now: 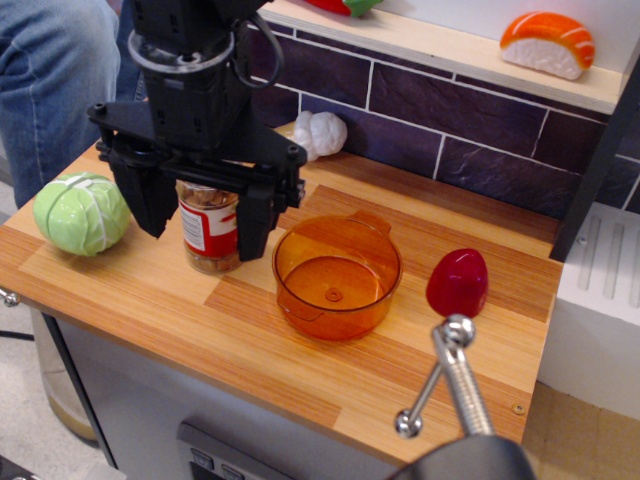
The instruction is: Pour almonds in pot
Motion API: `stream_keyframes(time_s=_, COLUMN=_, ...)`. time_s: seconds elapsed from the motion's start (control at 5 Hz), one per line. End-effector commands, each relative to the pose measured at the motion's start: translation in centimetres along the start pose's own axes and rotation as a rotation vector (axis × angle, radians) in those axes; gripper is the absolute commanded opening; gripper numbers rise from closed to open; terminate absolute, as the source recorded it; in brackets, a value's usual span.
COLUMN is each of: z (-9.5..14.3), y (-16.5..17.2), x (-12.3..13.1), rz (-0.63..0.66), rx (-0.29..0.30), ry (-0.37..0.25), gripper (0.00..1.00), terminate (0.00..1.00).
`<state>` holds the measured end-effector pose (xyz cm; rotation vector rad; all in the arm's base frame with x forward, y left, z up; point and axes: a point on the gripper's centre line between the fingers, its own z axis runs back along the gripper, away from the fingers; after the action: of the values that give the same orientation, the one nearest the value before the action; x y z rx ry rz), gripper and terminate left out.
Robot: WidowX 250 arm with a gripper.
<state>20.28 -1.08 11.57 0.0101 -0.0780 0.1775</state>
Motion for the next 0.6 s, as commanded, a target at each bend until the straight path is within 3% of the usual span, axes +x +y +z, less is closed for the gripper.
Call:
stream_keyframes(time_s=0.0, z=0.0, y=0.0, x=0.0, rz=0.0, rx=0.0, ry=0.0, gripper=1.0, terminate=0.0)
stream_keyframes(time_s=0.2, z=2.7, y=1.4, x=2.1, rz=0.136, rx=-0.175, ry=0.006, gripper=1.0, terminate=0.0)
stream_keyframes(time_s=0.4, z=4.0, y=2.9, x=4.2, rz=0.296, rx=-0.321, ry=0.076, gripper=1.0, terminate=0.0)
